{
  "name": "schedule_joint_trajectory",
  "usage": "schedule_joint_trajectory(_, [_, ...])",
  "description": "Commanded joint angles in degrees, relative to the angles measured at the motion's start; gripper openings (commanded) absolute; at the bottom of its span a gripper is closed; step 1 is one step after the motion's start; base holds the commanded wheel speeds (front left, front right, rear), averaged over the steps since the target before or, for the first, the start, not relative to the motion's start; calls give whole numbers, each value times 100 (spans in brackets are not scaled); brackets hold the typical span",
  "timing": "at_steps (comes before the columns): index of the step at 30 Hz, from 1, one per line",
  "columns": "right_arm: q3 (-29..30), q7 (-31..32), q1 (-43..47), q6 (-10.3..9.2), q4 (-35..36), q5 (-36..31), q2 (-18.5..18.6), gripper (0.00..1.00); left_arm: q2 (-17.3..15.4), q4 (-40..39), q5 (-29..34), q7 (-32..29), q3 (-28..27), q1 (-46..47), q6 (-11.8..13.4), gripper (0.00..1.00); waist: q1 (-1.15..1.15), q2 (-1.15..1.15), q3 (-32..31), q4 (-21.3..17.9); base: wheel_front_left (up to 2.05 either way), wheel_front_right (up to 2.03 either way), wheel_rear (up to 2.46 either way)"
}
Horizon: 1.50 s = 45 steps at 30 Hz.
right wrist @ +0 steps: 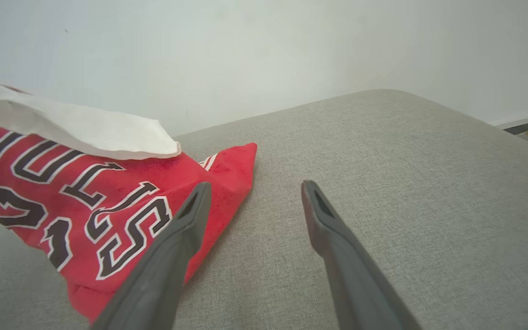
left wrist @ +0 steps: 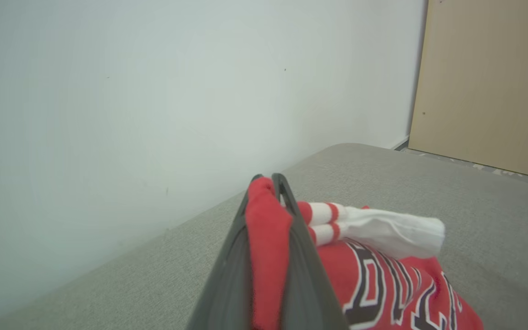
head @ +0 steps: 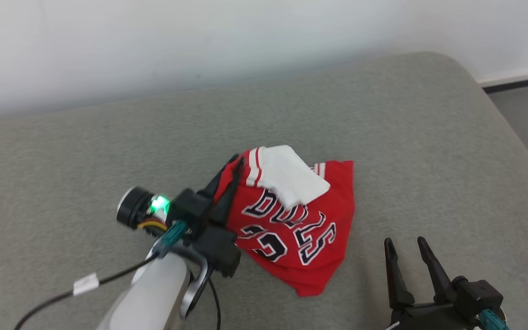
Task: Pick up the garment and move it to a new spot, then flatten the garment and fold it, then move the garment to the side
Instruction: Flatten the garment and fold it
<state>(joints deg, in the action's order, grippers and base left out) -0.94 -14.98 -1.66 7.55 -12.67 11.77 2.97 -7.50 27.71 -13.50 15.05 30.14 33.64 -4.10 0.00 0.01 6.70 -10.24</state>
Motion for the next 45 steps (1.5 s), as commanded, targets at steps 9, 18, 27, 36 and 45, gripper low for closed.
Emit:
schedule_joint_trajectory(9, [-73,-30,69,-13,-2,-31,-16,100,-122,-741,-271,19,-819,-1527,496,0,0,-1,-176,743,0,0,0])
schedule_joint_trajectory(18, [-34,-30,95,-13,-32,-81,-16,100,37,-821,-331,19,-1549,-2729,550,0,0,-1,-177,897,0,0,0])
schedule_joint_trajectory(27, [-53,-30,128,-13,-29,-48,-16,100,165,-1360,91,18,-2081,-2700,542,100,0,-1,-227,956,0,0,0])
schedule_joint_trajectory(36, [-148,-30,23,-13,-90,50,-16,100,183,-1411,493,19,-1862,-2256,242,100,0,-1,-197,720,0,0,0])
schedule_joint_trajectory(45, [-155,-30,-44,-13,-102,98,-17,100,328,-276,753,-214,-1109,-1736,35,100,0,-1,-39,189,0,0,0])
